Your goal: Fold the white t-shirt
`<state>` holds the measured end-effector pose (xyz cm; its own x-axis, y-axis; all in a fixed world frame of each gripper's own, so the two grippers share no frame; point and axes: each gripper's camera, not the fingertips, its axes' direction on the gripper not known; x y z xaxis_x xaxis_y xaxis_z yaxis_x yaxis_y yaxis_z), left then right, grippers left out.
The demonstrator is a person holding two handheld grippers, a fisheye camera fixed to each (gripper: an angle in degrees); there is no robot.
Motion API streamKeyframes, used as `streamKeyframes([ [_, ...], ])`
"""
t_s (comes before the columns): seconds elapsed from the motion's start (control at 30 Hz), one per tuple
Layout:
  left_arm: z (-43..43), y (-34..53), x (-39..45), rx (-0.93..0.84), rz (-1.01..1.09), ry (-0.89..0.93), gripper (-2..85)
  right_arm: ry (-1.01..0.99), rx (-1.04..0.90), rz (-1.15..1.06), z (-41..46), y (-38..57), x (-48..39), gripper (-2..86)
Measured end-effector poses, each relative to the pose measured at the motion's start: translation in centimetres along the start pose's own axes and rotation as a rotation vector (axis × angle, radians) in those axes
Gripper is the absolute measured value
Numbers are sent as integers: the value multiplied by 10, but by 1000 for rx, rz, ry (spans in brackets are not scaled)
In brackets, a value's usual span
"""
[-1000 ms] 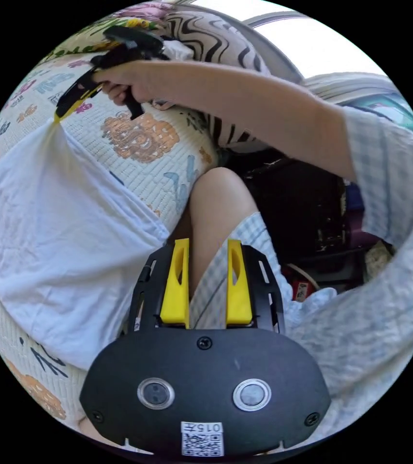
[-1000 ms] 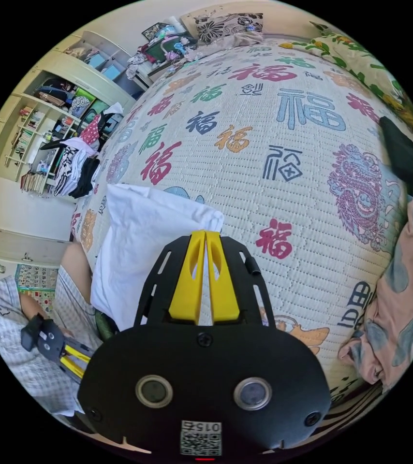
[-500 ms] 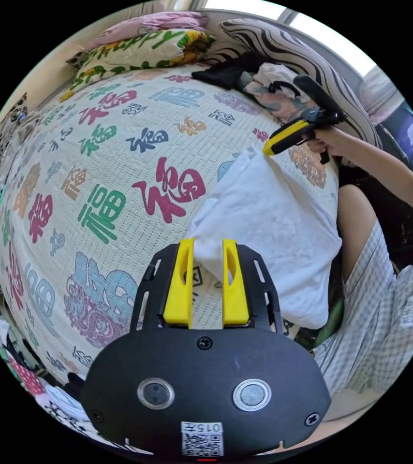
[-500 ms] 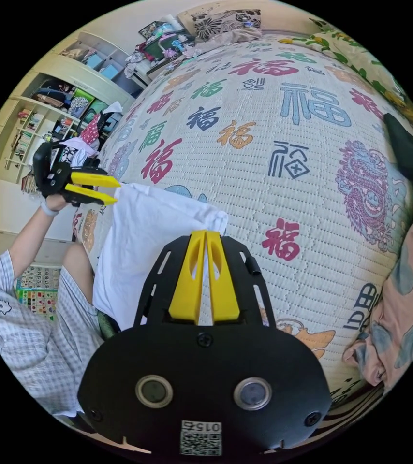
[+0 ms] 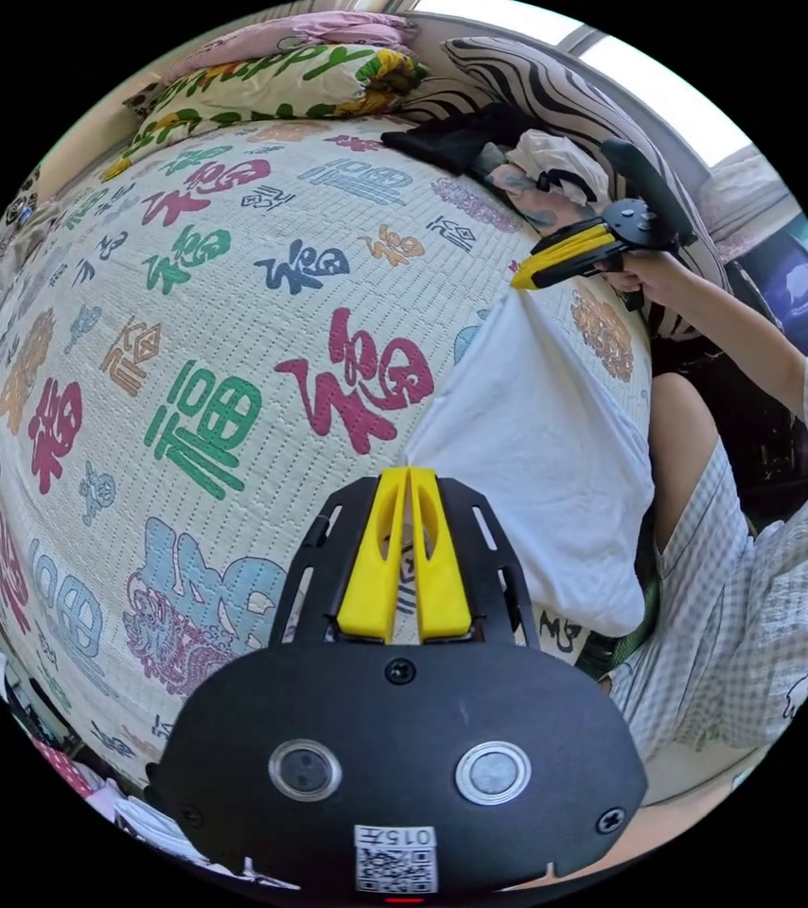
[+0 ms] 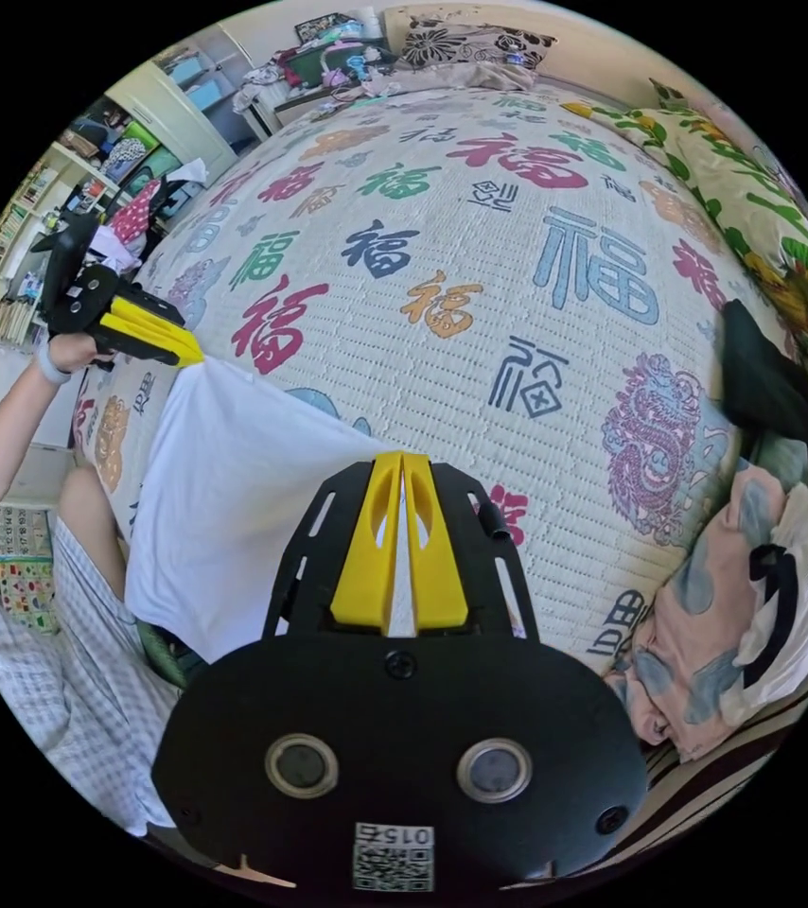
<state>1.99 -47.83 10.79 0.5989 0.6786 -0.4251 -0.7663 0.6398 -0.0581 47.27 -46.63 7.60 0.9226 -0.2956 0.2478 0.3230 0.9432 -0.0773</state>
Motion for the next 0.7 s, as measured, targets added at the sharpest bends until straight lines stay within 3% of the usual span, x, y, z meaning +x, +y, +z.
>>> streamKeyframes([
  [0.23,6,14,-1,13,-102,-71,38,30,-19,17,14,-2,-18,3],
  [0.37,-20,47,10,92,-209,-119,79,57,5,88,-3,19,-20,64],
  [0.5,-40,102,56,164,-247,-165,83,-54,47,110,-29,82,-36,61],
  [0.7,-17,187,158,127,-297,7,88,-276,-127,103,-1,178,-96,64],
])
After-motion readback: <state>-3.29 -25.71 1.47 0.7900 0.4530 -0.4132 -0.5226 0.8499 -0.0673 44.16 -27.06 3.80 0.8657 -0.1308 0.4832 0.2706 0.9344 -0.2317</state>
